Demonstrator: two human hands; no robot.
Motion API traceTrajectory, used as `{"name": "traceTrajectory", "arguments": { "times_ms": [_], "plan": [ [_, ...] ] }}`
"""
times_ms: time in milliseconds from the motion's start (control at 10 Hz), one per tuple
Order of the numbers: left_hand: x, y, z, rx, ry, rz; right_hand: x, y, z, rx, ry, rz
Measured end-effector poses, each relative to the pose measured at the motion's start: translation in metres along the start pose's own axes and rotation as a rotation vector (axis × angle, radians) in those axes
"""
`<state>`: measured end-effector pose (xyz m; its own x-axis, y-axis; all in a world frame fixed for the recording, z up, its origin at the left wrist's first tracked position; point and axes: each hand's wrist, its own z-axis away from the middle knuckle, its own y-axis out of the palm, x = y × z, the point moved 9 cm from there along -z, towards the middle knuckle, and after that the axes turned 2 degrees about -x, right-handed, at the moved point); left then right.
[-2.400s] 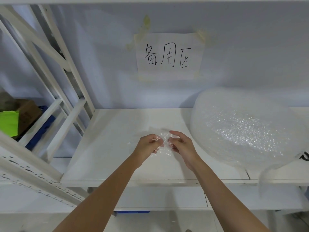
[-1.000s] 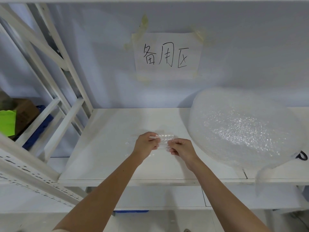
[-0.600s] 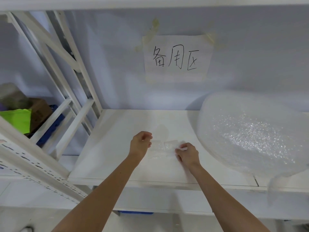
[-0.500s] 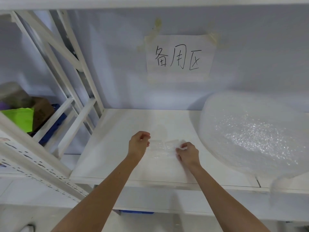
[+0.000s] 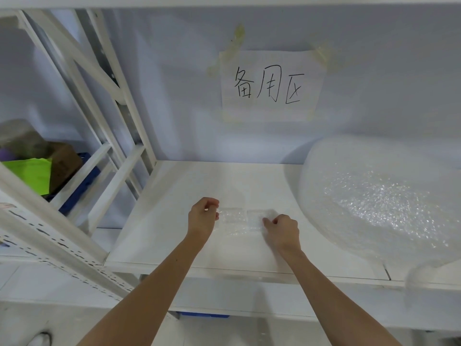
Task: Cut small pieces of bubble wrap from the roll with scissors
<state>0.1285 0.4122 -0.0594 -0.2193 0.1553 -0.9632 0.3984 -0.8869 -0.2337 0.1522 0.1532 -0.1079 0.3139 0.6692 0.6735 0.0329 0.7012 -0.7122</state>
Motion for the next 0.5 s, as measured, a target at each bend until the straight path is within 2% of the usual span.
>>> {"name": "traceTrajectory", "arguments": {
  "times_ms": [300, 500],
  "plan": [
    [0.001, -0.008, 0.0, -0.01, -0.008, 0.004, 0.003, -0.012, 0.007, -0.036, -0.003, -0.061],
    [0.004, -0.02, 0.0, -0.011, 0.009, -0.004, 0.006, -0.036, 0.009, -0.158, -0.079, -0.22]
  ]
}}
